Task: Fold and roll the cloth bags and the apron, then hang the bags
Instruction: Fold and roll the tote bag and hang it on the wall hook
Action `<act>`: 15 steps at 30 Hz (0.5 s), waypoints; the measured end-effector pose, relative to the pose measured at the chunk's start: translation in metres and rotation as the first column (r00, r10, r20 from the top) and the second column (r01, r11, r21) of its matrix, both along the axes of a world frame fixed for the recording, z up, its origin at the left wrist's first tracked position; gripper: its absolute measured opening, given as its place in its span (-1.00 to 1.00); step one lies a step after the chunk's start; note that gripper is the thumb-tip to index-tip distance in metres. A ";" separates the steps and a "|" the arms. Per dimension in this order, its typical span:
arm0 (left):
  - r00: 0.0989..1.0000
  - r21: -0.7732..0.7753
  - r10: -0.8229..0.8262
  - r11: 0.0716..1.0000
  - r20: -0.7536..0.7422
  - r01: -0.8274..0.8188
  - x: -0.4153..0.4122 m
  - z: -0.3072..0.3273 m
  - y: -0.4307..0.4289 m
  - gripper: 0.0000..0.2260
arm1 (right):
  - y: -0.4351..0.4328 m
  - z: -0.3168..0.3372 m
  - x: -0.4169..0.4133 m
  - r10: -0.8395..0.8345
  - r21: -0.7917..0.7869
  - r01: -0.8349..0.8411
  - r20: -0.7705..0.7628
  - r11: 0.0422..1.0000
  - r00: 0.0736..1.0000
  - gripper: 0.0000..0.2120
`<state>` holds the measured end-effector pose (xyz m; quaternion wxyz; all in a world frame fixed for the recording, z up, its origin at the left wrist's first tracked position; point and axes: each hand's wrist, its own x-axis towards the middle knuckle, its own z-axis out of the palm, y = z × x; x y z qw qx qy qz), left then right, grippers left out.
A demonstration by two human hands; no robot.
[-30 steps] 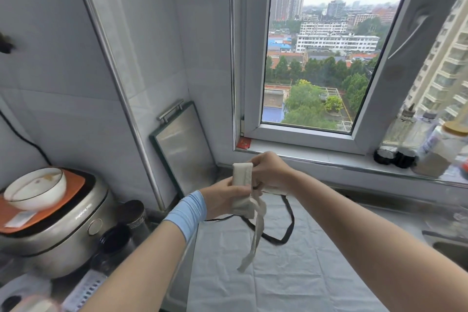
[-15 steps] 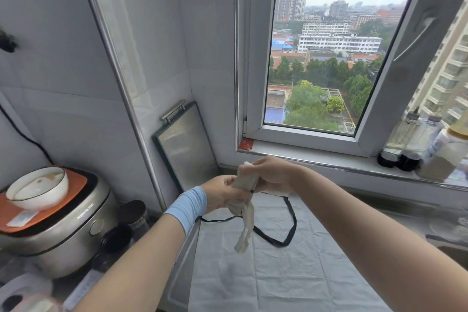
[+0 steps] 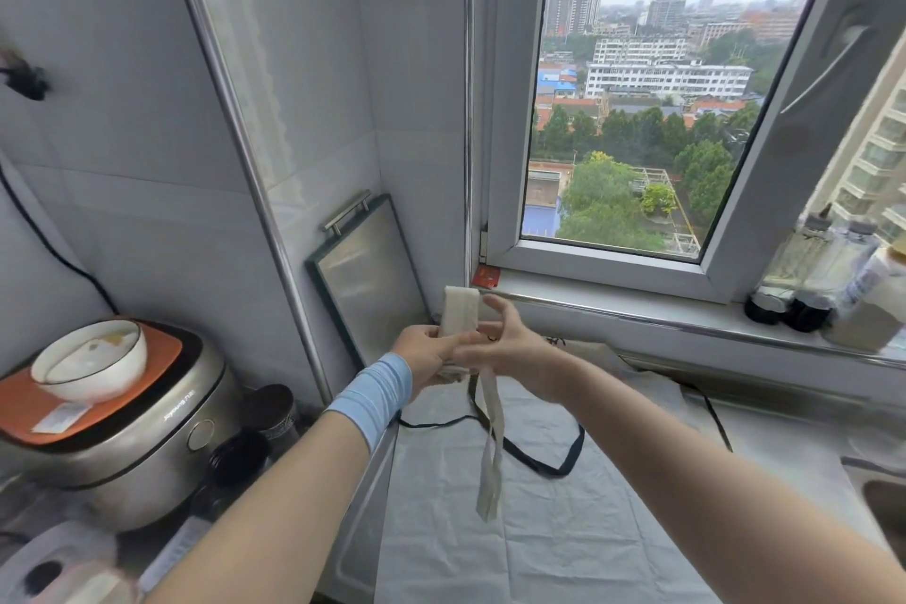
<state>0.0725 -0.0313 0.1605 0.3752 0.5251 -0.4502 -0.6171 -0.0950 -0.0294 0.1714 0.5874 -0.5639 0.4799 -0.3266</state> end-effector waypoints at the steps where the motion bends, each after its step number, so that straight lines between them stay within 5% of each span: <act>1: 0.996 0.026 0.059 0.998 -0.062 -0.057 0.000 0.001 -0.001 -0.58 | 0.003 -0.007 0.001 0.043 -0.005 -0.044 -0.069 0.999 0.997 -0.09; 6: 0.927 0.135 0.108 0.989 -0.360 -0.063 0.011 0.010 -0.005 -0.68 | 0.004 -0.019 -0.007 -0.017 -0.023 0.017 0.021 1.000 1.000 -0.91; 11: 0.913 0.078 -0.040 0.994 -0.406 0.078 0.024 0.016 0.003 -0.78 | 0.001 -0.026 -0.030 0.227 0.196 -0.208 -0.076 0.958 0.971 -0.70; 15: 0.908 -0.113 -0.398 0.916 -0.132 0.385 0.009 0.027 0.012 -0.67 | -0.011 -0.027 -0.033 0.385 0.343 -0.334 -0.092 0.878 0.918 -0.75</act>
